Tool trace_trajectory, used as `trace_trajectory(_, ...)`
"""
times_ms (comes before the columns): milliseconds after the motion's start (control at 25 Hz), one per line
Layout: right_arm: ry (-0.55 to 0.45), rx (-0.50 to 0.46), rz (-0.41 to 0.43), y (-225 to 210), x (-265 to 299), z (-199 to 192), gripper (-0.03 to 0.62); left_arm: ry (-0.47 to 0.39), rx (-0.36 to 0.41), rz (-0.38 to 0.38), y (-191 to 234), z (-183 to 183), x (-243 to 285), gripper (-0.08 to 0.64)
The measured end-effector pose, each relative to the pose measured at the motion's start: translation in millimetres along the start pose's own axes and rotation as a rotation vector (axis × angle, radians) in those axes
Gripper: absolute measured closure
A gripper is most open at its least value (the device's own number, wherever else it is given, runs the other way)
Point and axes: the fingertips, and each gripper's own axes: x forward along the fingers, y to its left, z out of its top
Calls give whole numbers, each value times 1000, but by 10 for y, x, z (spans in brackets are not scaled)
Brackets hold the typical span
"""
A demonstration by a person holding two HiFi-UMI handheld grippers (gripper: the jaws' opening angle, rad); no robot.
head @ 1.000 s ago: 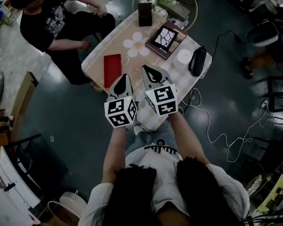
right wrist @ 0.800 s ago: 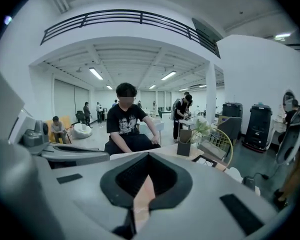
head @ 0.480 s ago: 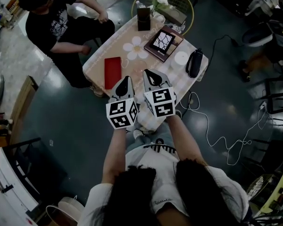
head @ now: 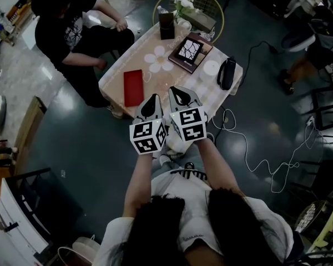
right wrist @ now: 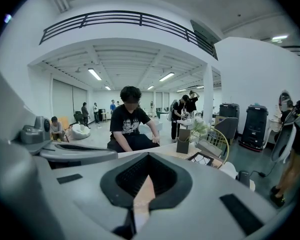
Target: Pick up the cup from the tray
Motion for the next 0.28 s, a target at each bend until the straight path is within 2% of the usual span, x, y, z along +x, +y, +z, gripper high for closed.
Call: trace_trajectory(280, 4, 14, -16, 49, -79, -52, 586, 3, 2, -18, -47, -18, -64, 554)
